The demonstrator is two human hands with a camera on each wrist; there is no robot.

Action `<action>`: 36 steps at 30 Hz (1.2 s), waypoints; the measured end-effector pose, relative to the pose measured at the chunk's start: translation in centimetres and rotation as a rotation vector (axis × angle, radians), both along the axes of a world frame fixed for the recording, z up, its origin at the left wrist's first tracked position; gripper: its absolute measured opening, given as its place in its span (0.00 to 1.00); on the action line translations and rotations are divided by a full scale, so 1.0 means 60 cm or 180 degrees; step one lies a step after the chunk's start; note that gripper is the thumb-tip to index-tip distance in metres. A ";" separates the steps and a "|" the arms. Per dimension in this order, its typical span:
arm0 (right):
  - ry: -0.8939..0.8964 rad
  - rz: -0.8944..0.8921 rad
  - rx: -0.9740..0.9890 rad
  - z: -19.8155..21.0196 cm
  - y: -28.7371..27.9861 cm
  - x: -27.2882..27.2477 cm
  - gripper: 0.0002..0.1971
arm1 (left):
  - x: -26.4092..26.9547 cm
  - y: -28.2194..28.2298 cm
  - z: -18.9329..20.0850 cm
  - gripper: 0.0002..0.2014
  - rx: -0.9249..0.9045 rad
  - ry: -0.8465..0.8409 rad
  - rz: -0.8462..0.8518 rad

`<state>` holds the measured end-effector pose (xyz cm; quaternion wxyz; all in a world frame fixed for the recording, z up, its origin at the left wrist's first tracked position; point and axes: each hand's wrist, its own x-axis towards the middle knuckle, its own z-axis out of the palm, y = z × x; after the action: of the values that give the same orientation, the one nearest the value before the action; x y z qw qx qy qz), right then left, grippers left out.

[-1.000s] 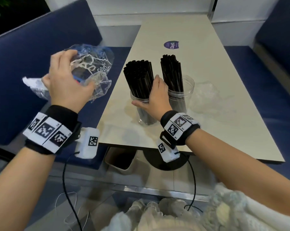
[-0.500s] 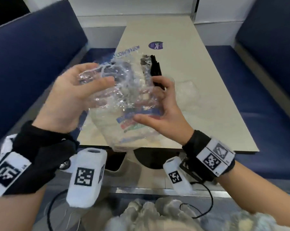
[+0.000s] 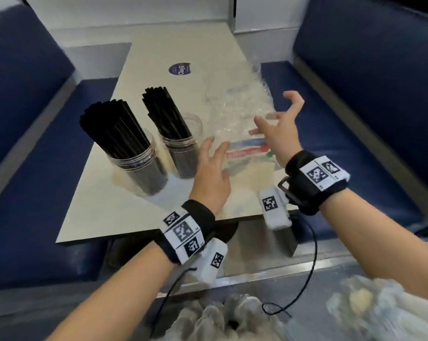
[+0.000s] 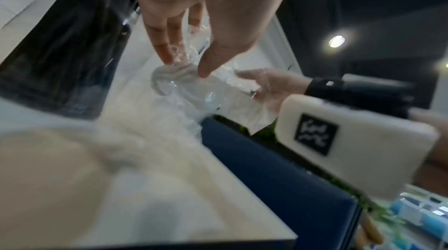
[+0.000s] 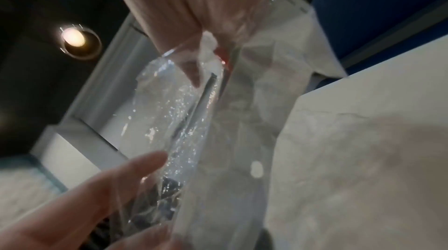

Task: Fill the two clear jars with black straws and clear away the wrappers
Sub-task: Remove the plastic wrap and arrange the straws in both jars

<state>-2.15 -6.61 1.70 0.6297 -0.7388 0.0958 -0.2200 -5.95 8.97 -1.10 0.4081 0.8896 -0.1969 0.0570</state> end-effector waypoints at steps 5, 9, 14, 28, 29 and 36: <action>0.1180 0.0115 -0.2530 -0.040 -0.014 0.040 0.24 | 0.050 -0.023 -0.064 0.33 0.0645 0.0367 -0.0026; 0.1233 0.1083 -0.4267 -0.053 -0.009 0.086 0.26 | 0.066 -0.032 -0.077 0.32 0.0905 0.0880 0.0029; 0.2298 0.1890 -0.4605 -0.089 0.004 0.134 0.31 | 0.076 -0.038 -0.086 0.24 0.1711 0.0480 0.0111; 0.2559 0.2081 -0.4185 -0.157 0.007 0.161 0.27 | 0.083 -0.006 -0.152 0.26 0.2796 0.0640 -0.0723; 0.2590 0.2032 -0.4171 -0.158 0.007 0.164 0.26 | 0.082 -0.003 -0.153 0.25 0.2814 0.0618 -0.0729; 0.2053 0.1945 -0.3747 -0.126 -0.017 0.147 0.26 | 0.079 0.002 -0.144 0.25 0.2743 0.0575 -0.0637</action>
<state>6.66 -7.65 -5.88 0.1027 -0.9762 -0.0678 0.1784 -1.22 9.10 -9.72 0.0194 0.9563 -0.2513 -0.1479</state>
